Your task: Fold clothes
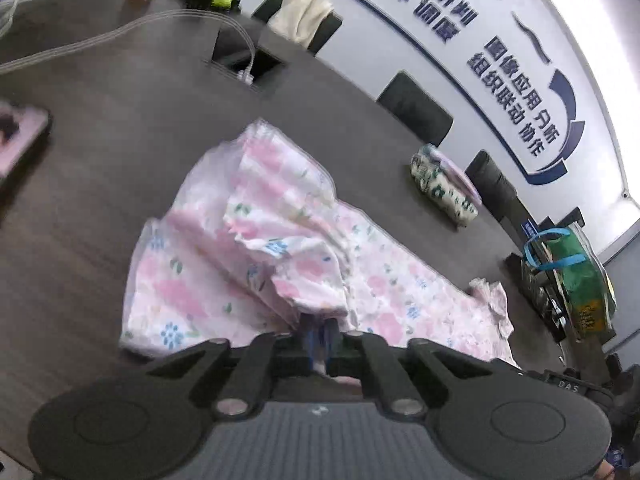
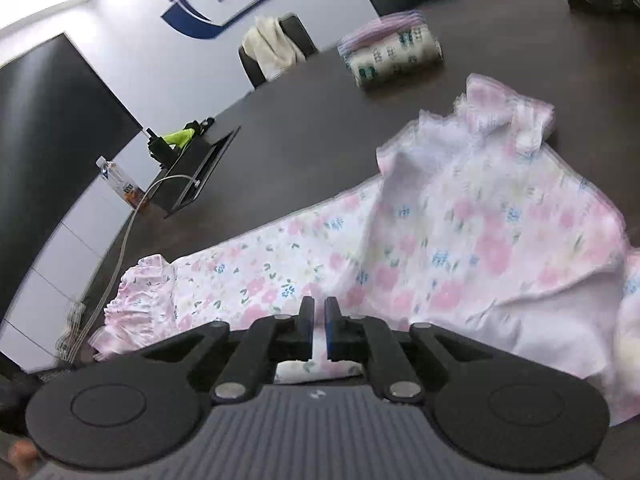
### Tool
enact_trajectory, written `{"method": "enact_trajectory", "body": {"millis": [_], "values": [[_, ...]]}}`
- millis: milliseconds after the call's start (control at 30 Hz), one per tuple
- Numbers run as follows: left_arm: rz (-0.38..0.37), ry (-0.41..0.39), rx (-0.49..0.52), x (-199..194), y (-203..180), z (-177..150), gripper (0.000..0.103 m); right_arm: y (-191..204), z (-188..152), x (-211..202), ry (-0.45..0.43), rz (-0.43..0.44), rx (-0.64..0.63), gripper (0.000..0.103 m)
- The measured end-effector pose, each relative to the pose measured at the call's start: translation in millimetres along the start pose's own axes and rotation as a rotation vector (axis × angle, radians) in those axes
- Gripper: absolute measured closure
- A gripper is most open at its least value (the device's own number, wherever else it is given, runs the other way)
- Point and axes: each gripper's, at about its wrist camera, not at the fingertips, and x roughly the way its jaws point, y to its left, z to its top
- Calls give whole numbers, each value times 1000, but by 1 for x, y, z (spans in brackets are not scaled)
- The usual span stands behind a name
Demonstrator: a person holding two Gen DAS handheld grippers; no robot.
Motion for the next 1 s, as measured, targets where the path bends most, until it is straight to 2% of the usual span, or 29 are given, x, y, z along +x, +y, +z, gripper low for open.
{"method": "enact_trajectory", "body": {"millis": [33, 67, 100, 133, 167, 200, 233, 267, 400, 467, 567, 633, 700, 733, 767, 833, 900, 1000], "values": [[16, -23, 12, 0, -4, 2, 63, 4, 2, -3, -17, -7, -15, 88], [35, -43, 22, 0, -7, 5, 55, 7, 3, -6, -32, -13, -28, 75], [50, -61, 28, 0, -10, 6, 53, 10, 3, -7, -39, -19, -35, 69], [60, -70, 26, 2, -12, 8, 53, 13, 3, -6, -43, -29, -48, 65], [67, -73, 20, 4, -12, 10, 55, 17, 3, -4, -49, -36, -72, 65], [67, -70, 14, 6, -10, 12, 64, 22, 3, -2, -54, -43, -95, 65], [64, -62, 6, 7, -7, 14, 88, 26, 3, 0, -59, -51, -118, 65], [57, -54, 2, 8, -5, 15, 98, 31, 3, 2, -64, -52, -143, 65], [67, -67, 26, 5, -1, 14, 97, 61, -4, 19, -36, -24, -284, 68], [88, -46, 35, 6, 2, 11, 97, 76, -10, 30, -7, -24, -354, 69], [109, -25, 47, 2, 4, 5, 89, 95, -18, 47, 39, -28, -452, 71], [141, -62, 74, -9, 1, -2, 87, 94, -23, 58, 84, -50, -469, 73], [187, -162, 118, -24, -8, -7, 86, 93, -25, 57, 79, -52, -486, 73], [195, -211, 152, -30, -16, -8, 85, 91, -24, 56, 79, -49, -481, 73], [170, -217, 186, -27, -25, -8, 84, 89, -24, 55, 76, -44, -472, 73], [93, -180, 245, -14, -42, -4, 71, 87, -25, 54, 65, -35, -461, 73], [39, -136, 292, 4, -56, 0, 71, 90, -28, 55, 57, -42, -458, 73], [100, -66, 325, 39, -57, 3, 73, 89, -31, 50, 34, -65, -447, 72]]}}
